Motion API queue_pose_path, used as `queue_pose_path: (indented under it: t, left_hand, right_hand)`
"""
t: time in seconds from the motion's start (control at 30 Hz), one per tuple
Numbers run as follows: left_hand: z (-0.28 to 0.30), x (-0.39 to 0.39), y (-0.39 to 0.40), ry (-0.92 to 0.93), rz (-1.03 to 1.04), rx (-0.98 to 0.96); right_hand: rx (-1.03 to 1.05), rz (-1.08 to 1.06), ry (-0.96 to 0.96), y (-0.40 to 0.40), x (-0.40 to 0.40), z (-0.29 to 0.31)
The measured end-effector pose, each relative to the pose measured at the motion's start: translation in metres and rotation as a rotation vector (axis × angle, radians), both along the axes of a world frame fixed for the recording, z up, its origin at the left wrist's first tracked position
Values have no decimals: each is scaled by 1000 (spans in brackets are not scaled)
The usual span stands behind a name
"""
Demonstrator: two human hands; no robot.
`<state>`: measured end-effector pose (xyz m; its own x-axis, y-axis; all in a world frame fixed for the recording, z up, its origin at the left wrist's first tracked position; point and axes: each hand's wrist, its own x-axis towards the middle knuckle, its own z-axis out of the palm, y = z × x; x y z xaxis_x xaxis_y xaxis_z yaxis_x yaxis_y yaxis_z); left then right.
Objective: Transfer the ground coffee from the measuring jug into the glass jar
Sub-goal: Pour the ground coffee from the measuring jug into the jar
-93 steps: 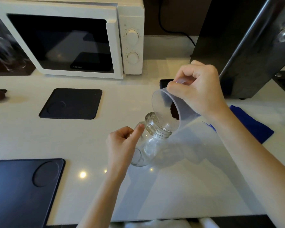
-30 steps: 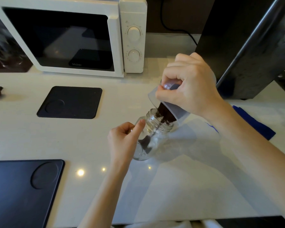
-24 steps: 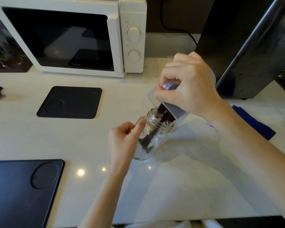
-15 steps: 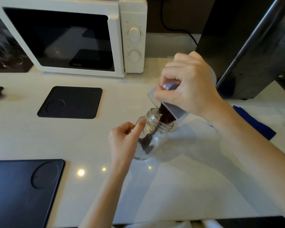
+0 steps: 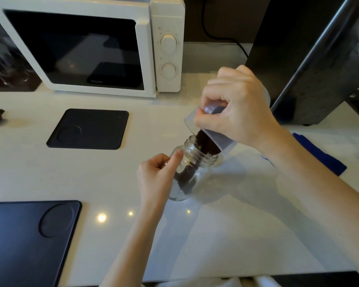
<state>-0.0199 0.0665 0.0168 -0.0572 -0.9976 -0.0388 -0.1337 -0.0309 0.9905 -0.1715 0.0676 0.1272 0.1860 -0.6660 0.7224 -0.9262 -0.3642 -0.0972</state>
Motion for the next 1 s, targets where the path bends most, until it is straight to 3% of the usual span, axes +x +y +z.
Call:
queue_pose_path:
  t: [1.0]
  left_hand:
    - [0,1,1,29,5,-5]
  right_hand:
    - [-5,13,44,-1,6,1]
